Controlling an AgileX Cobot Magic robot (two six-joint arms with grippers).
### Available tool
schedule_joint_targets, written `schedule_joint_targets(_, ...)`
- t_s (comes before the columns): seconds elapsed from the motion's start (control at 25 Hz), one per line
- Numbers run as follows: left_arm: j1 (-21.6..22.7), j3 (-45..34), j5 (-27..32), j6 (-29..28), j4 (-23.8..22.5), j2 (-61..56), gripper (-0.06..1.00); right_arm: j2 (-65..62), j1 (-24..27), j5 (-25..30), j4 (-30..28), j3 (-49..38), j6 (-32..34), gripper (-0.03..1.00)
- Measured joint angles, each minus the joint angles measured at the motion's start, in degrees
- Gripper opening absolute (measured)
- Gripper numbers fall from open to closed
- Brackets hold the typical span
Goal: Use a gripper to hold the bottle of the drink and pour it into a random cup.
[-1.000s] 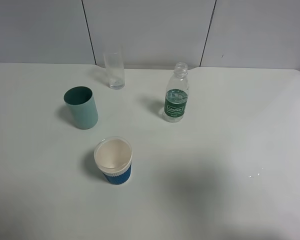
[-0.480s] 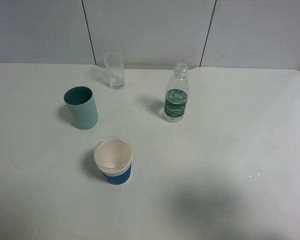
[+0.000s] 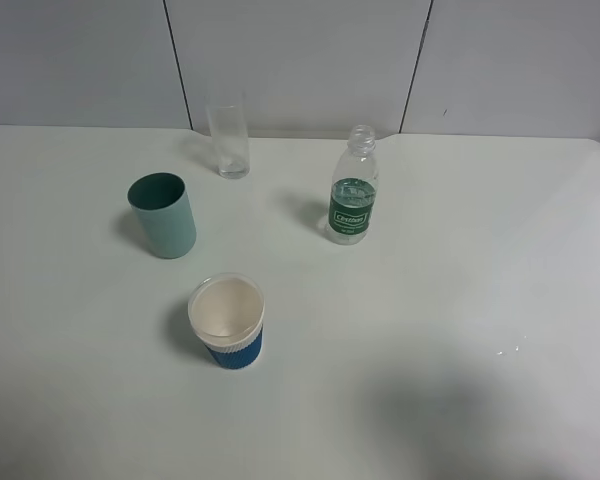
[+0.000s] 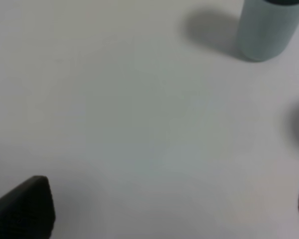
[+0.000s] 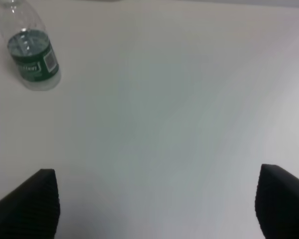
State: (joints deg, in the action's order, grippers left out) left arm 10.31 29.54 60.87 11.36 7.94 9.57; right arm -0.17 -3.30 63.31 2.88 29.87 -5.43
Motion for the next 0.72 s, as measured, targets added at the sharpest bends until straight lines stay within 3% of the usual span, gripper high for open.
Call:
schedule_joint_targets(0.24, 0.0, 0.0, 0.0, 0.0, 0.0, 0.0, 0.99, 0.0, -0.1, -2.1, -0.1, -2.0, 0.2, 0.78)
schedule_joint_targets(0.72, 0.0, 0.0, 0.0, 0.0, 0.0, 0.0, 0.99, 0.0, -0.1, -2.6, -6.0, -2.4, 8.2, 0.78)
